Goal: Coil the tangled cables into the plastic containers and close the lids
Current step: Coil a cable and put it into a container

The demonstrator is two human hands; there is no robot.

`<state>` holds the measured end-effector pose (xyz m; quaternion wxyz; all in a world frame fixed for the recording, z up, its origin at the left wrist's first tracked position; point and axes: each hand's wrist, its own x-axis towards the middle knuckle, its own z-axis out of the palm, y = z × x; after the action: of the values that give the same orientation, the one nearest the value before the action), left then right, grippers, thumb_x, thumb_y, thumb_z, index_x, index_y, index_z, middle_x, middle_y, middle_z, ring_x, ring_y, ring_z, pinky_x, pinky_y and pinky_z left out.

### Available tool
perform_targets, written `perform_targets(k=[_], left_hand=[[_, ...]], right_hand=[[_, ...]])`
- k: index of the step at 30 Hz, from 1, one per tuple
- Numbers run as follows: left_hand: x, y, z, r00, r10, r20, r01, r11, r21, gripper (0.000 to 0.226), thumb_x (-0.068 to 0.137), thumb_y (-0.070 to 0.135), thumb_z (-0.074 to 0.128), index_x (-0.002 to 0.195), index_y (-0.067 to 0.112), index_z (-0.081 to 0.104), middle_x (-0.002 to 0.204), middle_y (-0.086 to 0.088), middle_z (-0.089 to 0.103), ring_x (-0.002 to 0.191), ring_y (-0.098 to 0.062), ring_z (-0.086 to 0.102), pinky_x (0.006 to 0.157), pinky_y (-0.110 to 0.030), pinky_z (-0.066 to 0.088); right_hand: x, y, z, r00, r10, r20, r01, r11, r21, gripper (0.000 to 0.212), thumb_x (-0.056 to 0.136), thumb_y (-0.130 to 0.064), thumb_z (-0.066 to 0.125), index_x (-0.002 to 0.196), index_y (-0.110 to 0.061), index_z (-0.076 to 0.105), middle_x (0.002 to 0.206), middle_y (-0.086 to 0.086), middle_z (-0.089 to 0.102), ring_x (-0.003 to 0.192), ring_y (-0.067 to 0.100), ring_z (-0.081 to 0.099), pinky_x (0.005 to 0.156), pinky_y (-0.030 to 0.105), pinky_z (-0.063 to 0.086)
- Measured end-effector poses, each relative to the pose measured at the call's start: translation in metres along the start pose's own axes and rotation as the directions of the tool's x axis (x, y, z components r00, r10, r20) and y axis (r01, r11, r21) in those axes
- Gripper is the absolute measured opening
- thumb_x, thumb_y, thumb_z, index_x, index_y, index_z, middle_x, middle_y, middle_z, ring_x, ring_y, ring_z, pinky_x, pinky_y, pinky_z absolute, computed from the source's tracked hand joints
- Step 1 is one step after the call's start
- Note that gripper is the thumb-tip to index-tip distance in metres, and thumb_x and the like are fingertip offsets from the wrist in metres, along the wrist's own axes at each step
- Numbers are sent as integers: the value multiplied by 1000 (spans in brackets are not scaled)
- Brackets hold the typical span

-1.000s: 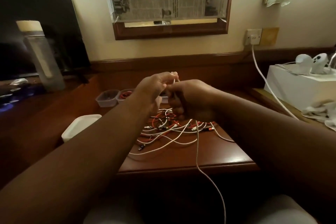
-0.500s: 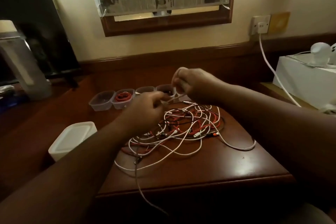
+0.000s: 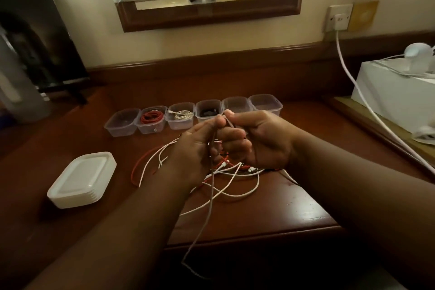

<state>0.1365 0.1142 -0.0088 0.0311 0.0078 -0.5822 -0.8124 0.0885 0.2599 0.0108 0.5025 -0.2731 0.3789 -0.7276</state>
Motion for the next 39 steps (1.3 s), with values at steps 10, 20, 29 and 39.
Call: perform_targets(k=[10,20,29,39], left_hand=[[-6,7,-1,996,-82,44,82,997,7,24,70,33,70,89,19,75,80,-7,68,72,-23,63,64,-33,52],[-20,9,2,992,-43,122,-45,772,634,21,102,22,52,104,31,71,61,6,57,51,-6,48,48,-20,40],[-9,60,-16,900,348,263,-412,478,776,4,88,21,70,91,21,72,79,5,72,72,-8,69,61,-20,55],[-5,-1,9,997,-57,-48,60,997,48,11,91,26,62,92,17,67,66,-1,58,48,-8,45,46,-20,35]], right_hand=[[5,14,8,992,-41,119,28,993,113,36,104,-34,31,98,-9,56,55,-6,47,45,5,43,47,19,37],[5,-26,23,597,-798,-89,23,128,-992,20,105,-25,41,96,-23,58,90,2,67,80,19,67,70,32,57],[8,-13,19,889,-119,-443,-264,657,-706,60,101,-61,21,66,-18,45,54,-3,36,46,13,27,43,25,23],[6,-38,39,895,-366,-253,368,929,-42,44,102,-41,25,71,-16,42,55,-2,31,43,13,31,46,27,28]])
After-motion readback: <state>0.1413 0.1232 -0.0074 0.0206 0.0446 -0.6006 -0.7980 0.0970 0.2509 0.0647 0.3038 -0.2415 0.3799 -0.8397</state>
